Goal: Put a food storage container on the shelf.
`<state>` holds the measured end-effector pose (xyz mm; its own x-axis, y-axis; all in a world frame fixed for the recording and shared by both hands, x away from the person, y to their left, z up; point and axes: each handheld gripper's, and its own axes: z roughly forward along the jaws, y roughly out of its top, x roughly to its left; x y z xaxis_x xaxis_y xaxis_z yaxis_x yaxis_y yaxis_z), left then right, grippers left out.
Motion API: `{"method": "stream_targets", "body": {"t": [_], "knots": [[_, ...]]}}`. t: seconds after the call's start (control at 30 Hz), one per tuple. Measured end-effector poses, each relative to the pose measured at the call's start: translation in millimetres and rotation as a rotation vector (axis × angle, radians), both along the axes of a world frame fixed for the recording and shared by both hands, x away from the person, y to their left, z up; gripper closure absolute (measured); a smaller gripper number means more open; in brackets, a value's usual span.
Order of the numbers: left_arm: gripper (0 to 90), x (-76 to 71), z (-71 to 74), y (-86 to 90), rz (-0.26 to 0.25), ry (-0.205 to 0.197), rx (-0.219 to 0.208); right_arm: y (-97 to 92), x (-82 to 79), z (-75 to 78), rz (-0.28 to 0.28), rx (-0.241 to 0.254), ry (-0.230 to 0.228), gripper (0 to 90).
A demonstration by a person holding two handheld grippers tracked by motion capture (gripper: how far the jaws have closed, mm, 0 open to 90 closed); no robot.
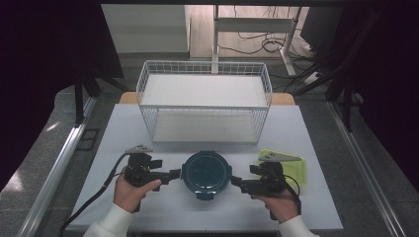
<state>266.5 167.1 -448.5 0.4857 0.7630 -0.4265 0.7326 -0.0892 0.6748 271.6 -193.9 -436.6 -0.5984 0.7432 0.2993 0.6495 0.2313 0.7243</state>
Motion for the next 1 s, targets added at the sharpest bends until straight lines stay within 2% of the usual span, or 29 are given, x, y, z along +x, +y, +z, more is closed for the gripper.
{"method": "stream_targets", "body": {"t": [0.1,0.3,0.33,0.53,0.6,0.8,1.0], "knots": [[12.9,5.4,-2.8,-1.3,-0.001,0.020,-0.013,15.3,7.8,-1.4,0.020,-0.017,0.035,13.2],[13.7,17.0,-11.1,-6.3,-0.012,0.062,-0.053,29.3,25.0,-5.9,-0.023,-0.012,0.081,13.2],[14.0,20.2,-14.4,-7.2,-0.019,0.072,-0.043,29.7,27.5,-8.2,-0.029,-0.009,0.095,13.2],[14.0,26.5,-26.3,-14.6,-0.032,0.101,-0.041,25.3,28.5,-13.3,-0.038,0.000,0.111,13.2],[13.8,29.8,-32.5,-17.8,-0.043,0.132,-0.051,25.3,28.1,-17.6,-0.038,-0.002,0.121,13.3],[14.0,33.1,-37.6,-20.3,-0.049,0.144,-0.061,28.9,27.6,-24.2,-0.034,-0.004,0.147,13.3],[14.0,34.8,-42.6,-23.6,-0.060,0.167,-0.074,32.0,28.5,-30.7,-0.052,0.006,0.184,13.4]]}}
